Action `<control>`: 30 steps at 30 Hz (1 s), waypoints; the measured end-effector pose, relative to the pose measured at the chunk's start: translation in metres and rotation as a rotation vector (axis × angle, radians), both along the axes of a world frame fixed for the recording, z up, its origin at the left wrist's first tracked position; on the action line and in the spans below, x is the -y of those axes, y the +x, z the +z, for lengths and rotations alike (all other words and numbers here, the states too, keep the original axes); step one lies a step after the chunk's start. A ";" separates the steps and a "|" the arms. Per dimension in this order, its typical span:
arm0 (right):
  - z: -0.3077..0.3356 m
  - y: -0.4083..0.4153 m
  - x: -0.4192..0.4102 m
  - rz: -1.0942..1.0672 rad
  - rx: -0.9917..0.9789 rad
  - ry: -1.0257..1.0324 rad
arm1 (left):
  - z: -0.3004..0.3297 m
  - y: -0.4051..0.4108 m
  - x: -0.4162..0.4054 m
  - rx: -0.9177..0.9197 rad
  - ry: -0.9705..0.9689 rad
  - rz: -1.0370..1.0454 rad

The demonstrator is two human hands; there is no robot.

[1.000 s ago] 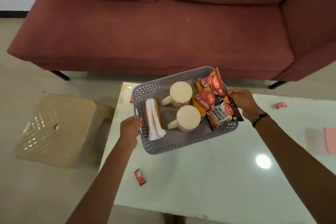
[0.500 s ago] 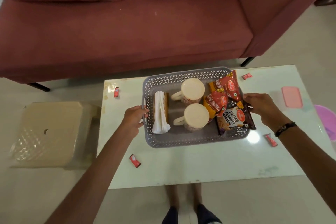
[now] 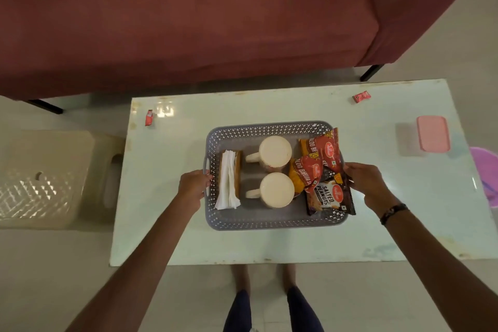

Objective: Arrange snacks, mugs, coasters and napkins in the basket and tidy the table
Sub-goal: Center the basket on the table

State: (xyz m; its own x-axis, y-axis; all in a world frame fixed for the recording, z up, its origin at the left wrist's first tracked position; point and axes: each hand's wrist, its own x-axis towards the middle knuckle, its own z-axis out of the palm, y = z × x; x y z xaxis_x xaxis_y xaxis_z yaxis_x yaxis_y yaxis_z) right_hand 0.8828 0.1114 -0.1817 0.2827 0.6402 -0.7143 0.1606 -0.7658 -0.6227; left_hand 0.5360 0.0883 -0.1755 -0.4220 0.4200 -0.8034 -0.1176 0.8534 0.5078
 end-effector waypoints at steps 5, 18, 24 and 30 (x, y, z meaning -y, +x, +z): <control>-0.021 0.005 -0.009 0.030 0.011 -0.010 | -0.024 0.007 -0.006 -0.057 0.003 0.020; -0.047 0.003 -0.026 0.027 0.075 -0.027 | -0.054 0.003 -0.023 -0.126 0.004 -0.025; -0.051 0.003 -0.025 0.018 0.078 -0.025 | -0.060 0.002 -0.029 -0.124 -0.004 -0.042; -0.056 0.011 -0.022 -0.018 0.077 -0.013 | -0.061 0.003 -0.032 -0.089 -0.002 -0.088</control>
